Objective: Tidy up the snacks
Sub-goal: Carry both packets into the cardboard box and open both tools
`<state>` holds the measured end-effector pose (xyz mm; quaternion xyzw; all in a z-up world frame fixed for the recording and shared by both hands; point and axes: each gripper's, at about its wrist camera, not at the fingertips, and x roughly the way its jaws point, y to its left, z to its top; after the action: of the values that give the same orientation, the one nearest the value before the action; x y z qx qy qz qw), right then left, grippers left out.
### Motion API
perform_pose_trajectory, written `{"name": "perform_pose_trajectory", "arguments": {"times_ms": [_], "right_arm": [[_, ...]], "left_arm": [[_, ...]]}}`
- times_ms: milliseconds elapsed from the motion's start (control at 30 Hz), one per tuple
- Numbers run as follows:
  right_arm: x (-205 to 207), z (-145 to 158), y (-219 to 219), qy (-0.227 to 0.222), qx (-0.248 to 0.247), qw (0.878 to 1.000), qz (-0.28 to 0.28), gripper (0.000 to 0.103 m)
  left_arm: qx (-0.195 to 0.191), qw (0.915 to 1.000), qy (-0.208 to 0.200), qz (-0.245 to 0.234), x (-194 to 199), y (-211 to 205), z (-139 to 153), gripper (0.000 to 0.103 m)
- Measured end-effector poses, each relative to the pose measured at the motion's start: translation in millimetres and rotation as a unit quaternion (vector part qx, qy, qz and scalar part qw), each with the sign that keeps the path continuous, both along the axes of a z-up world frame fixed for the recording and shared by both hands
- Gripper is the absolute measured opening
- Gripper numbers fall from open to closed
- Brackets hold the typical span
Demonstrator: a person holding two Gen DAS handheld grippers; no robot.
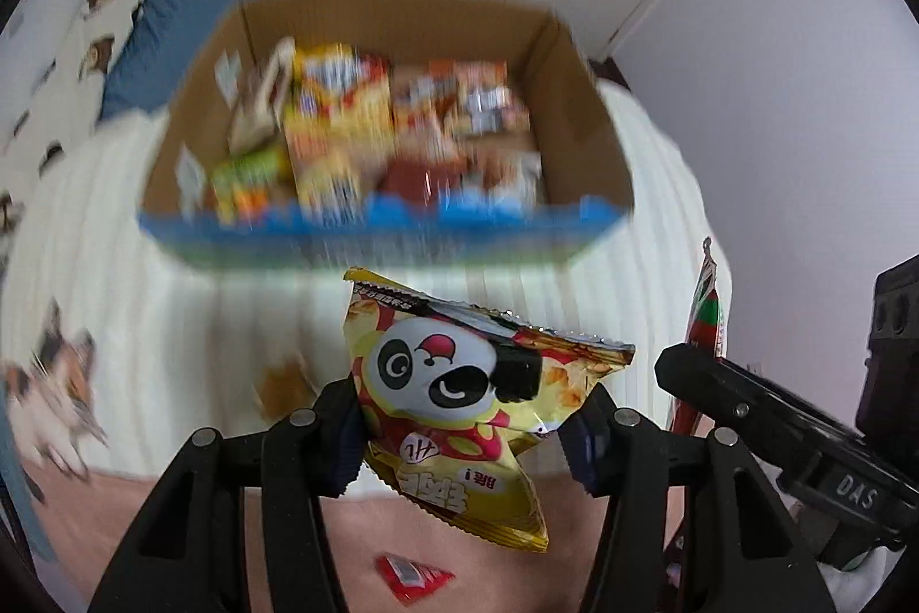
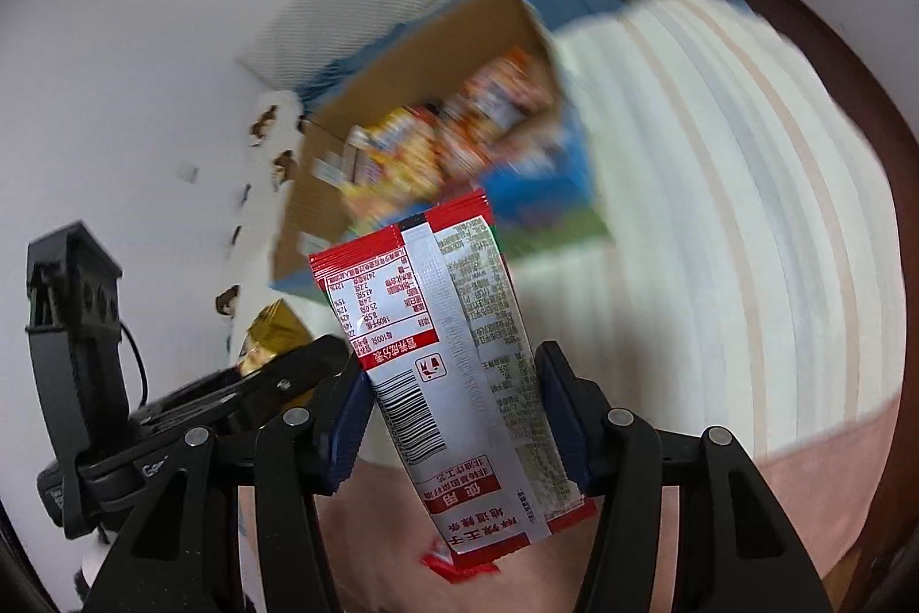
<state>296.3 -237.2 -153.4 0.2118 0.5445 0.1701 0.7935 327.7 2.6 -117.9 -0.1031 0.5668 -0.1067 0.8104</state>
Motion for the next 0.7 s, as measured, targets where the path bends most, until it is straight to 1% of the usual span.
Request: {"name": "perform_pose_trajectory", "arguments": {"times_ms": [33, 100, 133, 233, 300, 333, 400, 500, 567, 600, 700], "right_arm": [[13, 14, 5, -0.011, -0.004, 1.000, 0.006, 0.058], [38, 32, 17, -0.025, -0.015, 0.999, 0.016, 0.058], [46, 39, 14, -0.029, -0.018, 0.999, 0.018, 0.058], [87, 50, 36, -0.034, -0.033, 0.999, 0.023, 0.058], [119, 51, 47, -0.030, -0.048, 0.998, 0.024, 0.058], [132, 50, 53, -0.027, -0.054, 0.998, 0.023, 0.058], [154, 45, 62, -0.019, -0.064, 0.998, 0.022, 0.058], [182, 27, 70, 0.001, -0.080, 0.997, 0.019, 0.058], [199, 14, 74, 0.018, -0.089, 0.996, 0.017, 0.058], [208, 7, 76, 0.025, -0.093, 0.995, 0.015, 0.058], [221, -13, 78, 0.044, -0.107, 0.993, 0.015, 0.058]], "left_arm": [[0.003, 1.0000, -0.004, 0.000, 3, -6, 3, 0.053], [0.016, 0.9998, -0.013, 0.000, 20, 1, 16, 0.053], [0.028, 0.9995, -0.015, 0.000, 34, 3, 21, 0.053], [0.050, 0.9987, -0.011, 0.005, 61, 22, 29, 0.053], [0.061, 0.9981, -0.001, 0.011, 84, 34, 28, 0.053], [0.071, 0.9973, 0.010, 0.013, 101, 40, 21, 0.053], [0.079, 0.9965, 0.023, 0.020, 118, 50, 15, 0.053], [0.092, 0.9939, 0.055, 0.028, 149, 66, -11, 0.053], [0.103, 0.9917, 0.071, 0.028, 160, 72, -22, 0.053], [0.109, 0.9902, 0.081, 0.030, 167, 77, -33, 0.053], [0.109, 0.9876, 0.108, 0.032, 175, 85, -54, 0.053]]}}
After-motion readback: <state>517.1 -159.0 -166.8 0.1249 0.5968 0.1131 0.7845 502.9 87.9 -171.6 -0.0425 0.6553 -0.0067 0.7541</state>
